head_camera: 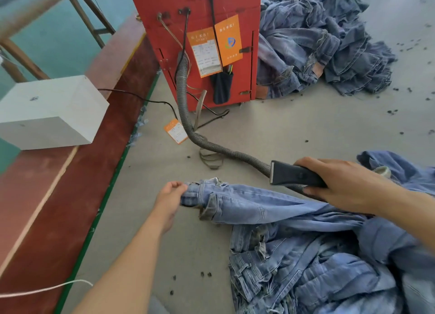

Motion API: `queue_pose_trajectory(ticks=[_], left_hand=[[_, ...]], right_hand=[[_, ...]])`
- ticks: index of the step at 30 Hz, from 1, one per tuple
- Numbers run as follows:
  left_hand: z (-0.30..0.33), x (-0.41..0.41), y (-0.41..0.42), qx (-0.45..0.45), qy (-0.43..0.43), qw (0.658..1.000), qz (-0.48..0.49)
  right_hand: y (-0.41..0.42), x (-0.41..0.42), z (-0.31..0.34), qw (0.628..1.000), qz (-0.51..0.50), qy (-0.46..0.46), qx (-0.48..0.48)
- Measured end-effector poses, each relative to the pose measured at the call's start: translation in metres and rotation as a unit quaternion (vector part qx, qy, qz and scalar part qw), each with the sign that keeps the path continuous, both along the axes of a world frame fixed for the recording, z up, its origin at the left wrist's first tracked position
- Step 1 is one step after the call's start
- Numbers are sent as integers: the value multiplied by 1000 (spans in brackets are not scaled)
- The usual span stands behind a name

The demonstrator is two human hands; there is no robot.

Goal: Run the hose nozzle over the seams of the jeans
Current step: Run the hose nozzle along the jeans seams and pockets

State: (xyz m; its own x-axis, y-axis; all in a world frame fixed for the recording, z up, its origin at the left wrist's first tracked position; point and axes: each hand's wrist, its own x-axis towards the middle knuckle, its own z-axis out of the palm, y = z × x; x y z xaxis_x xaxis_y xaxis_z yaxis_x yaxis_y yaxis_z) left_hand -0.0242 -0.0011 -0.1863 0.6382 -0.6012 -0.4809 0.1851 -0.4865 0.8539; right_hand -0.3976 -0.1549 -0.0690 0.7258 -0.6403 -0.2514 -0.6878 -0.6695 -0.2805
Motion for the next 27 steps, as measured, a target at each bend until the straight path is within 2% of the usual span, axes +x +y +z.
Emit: queue_pose_trajectory(ticks=[5, 11, 18, 22, 27], left_hand=[[80, -1, -4, -52, -61, 992, -97], [170, -13, 4, -120, 71, 957, -254], [163, -33, 11, -111, 162, 950, -245], [165, -33, 2, -110, 170, 945, -256], [170, -30, -7, -87, 206, 958, -177]], right_hand=[[-8, -8, 15, 999, -7, -31, -16], [-4, -14, 28, 998, 1, -66, -15], [19, -18, 26, 998, 19, -58, -26], [22, -17, 25, 998, 9, -56, -31], [20, -9, 25, 996, -6, -80, -30]])
